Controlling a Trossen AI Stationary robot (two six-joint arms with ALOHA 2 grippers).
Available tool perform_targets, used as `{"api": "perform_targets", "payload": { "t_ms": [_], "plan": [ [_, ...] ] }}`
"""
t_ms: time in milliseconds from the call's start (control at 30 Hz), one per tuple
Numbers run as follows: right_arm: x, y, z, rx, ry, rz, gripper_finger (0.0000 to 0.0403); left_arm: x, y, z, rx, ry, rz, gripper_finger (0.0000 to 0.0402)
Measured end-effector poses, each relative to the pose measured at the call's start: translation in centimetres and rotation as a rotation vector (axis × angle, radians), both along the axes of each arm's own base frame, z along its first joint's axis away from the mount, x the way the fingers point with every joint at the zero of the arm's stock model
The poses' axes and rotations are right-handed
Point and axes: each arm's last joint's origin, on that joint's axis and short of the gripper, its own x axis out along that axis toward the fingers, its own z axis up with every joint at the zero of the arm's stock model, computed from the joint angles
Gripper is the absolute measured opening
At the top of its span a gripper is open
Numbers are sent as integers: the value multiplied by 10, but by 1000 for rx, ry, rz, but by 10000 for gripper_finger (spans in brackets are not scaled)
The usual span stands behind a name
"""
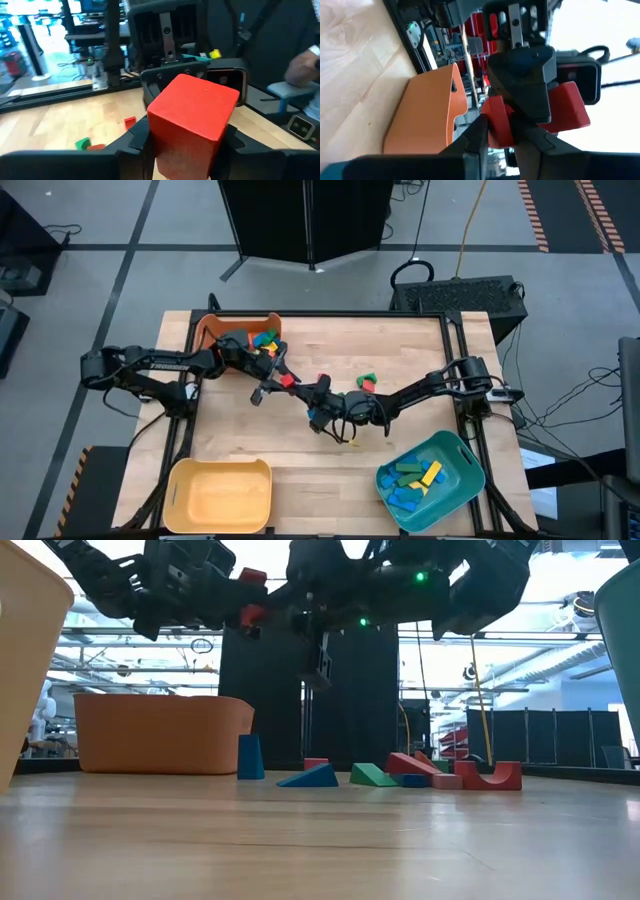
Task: Sort blocks by size
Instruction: Put the red arch block into the orange bin
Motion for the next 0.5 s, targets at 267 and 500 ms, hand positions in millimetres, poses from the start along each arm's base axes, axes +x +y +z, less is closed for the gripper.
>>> {"api": "perform_targets", "payload": {
  "t_ms": [267, 500],
  "plan": [
    [-2, -11, 5, 53, -63, -185, 131, -5, 18, 1, -81, 28, 139, 122],
    [-4, -15, 5, 50, -54, -314, 165, -13, 28, 5, -136, 51, 205, 122]
  ]
}}
